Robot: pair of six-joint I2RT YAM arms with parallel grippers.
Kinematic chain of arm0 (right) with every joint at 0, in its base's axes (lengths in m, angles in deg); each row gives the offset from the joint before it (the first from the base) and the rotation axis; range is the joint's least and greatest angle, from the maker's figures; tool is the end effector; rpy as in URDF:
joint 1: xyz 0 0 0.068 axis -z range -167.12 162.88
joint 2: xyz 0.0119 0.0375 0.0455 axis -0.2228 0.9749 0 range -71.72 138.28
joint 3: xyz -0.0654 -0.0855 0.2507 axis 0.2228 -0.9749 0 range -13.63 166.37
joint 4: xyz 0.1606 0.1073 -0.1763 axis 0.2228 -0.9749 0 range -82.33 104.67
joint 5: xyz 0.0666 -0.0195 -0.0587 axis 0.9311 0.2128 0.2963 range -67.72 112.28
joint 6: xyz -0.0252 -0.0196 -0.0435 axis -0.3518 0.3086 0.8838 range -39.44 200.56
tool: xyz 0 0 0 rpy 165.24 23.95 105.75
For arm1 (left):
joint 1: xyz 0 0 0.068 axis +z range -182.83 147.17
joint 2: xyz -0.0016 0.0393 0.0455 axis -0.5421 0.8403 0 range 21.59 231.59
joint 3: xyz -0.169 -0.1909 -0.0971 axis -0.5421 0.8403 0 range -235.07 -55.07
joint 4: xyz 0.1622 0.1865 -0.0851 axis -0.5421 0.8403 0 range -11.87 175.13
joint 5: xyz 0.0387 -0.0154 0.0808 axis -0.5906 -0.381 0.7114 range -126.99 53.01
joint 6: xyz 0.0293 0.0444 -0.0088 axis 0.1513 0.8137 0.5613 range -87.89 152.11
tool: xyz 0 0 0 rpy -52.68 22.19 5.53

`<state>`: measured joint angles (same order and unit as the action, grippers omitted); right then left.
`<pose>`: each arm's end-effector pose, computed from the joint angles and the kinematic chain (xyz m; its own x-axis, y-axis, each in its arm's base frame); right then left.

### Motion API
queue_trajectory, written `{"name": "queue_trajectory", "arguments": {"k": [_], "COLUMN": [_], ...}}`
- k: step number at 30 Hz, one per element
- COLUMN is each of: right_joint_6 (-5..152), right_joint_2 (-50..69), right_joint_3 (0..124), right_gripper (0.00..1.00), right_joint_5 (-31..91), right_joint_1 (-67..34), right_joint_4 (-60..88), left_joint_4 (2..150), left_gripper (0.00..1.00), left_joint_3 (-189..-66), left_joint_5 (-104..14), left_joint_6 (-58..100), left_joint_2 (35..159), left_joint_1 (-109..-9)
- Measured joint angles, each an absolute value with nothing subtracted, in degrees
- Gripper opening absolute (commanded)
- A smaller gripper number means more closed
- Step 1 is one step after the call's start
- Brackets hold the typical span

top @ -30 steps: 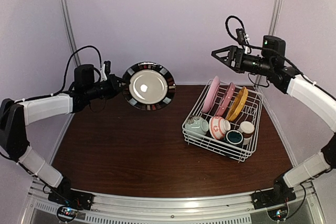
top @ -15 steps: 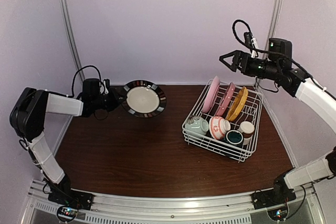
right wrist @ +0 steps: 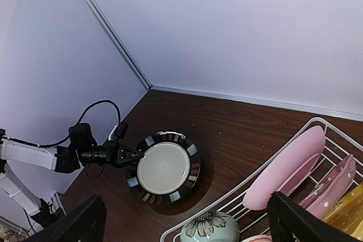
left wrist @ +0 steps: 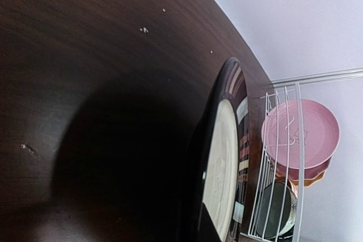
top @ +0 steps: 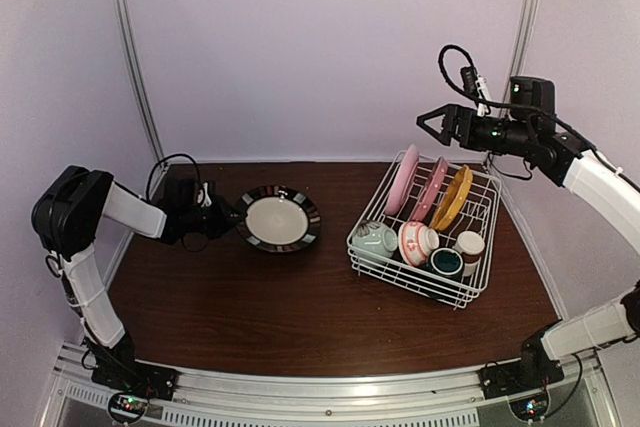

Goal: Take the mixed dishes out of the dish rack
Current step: Place the plate at the center of the board.

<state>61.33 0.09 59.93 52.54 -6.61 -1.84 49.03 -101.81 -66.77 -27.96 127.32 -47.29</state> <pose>0.2598 0.1111 0.4050 -0.4729 0.1344 -0.8708 -0.6266 0.6435 0.4397 0.3443 -0.1071 0.1363 -0.7899 -0.5732 -0.2180 -0.1021 0.4734 -0.8749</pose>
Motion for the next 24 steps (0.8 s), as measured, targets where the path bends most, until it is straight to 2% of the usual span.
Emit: {"name": "queue_trajectory", "arguments": {"k": [16, 18, 24], "right_joint_6": [59.5, 59.3, 58.7], "right_joint_2": [1.7, 1.8, 2.6], "right_joint_3": [59.2, 59.2, 59.2], "right_gripper": [1.00, 1.00, 1.00], "right_joint_5": [55.6, 55.7, 55.6], "right_joint_1": [-5.8, -5.7, -5.1], "right_joint_4": [-0.9, -0.9, -1.0], "left_joint_4": [47.1, 47.5, 50.2], "left_gripper": [0.00, 0.05, 0.27], "left_joint_3": [-102.2, -103.0, -105.4], "left_joint_5": [-69.7, -69.6, -69.6], "left_joint_6": [-27.8, -27.3, -25.2], "left_joint_2": [132.4, 132.8, 133.2], "left_joint_1": [-48.9, -49.2, -50.0]}}
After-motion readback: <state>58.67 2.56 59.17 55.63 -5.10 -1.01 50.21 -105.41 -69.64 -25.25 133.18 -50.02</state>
